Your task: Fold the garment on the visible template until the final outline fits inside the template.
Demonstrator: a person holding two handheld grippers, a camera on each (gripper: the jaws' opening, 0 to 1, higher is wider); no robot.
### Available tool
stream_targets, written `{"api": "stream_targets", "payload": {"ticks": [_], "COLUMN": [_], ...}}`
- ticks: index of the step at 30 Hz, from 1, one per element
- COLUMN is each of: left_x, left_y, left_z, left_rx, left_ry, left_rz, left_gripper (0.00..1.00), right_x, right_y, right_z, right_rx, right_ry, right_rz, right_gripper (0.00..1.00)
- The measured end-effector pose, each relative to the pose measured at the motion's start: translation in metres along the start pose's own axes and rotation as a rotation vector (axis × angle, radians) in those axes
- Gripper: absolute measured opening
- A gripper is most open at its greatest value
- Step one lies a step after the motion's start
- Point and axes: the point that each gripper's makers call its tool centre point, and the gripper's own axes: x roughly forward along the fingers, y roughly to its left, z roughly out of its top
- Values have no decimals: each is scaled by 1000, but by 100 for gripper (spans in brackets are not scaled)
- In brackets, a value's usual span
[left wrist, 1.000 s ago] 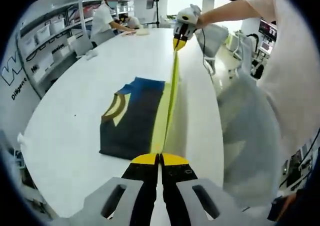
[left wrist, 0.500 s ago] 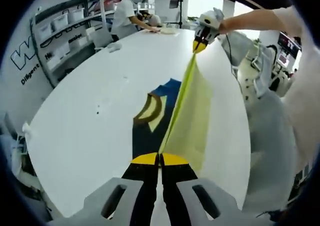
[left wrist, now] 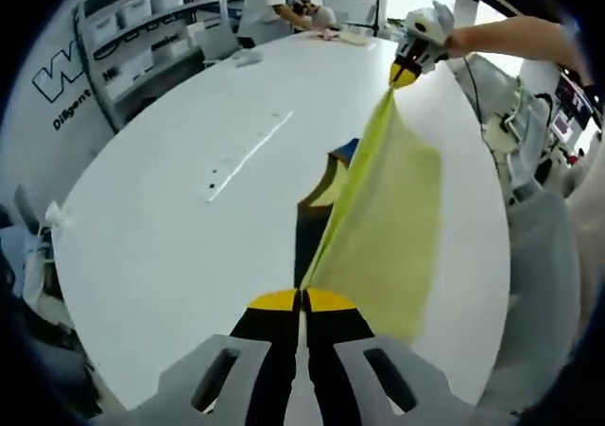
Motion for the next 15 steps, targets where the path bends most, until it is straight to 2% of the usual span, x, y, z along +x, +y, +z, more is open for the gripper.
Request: {"api": "stream_targets", "payload": {"ticks": [7,9,10,11,12,14,15], "left_x": [20,24,26,26,25,23,21], "left_y": [13,17,20,25,31,36,35], "left_z": [-6,-9,-11,-14,-21,-21,-21], "left_rx": [-17,-61,-66,-64,-92,-127,-137], "left_ry": [43,49,57,67,96,66,54], "left_rz": [26,29,39,64,100,131,124], "left_gripper": [0,1,1,1,1,5,4], "right_x": [22,28,30,30,30,30,29], "right_y": [-14,-17,-21,-31,-34,-39,-37], "right_z": [-3,-5,-7,-11,-12,-9,-9], "right_rx": [50,57,61,79,105,130,118], "right_ry": [21,41,49,65,65,32,33], "right_rz": [-28,-41,-58,-112,-132,-167,-164], "right_gripper": [0,0,0,0,1,16,19]}}
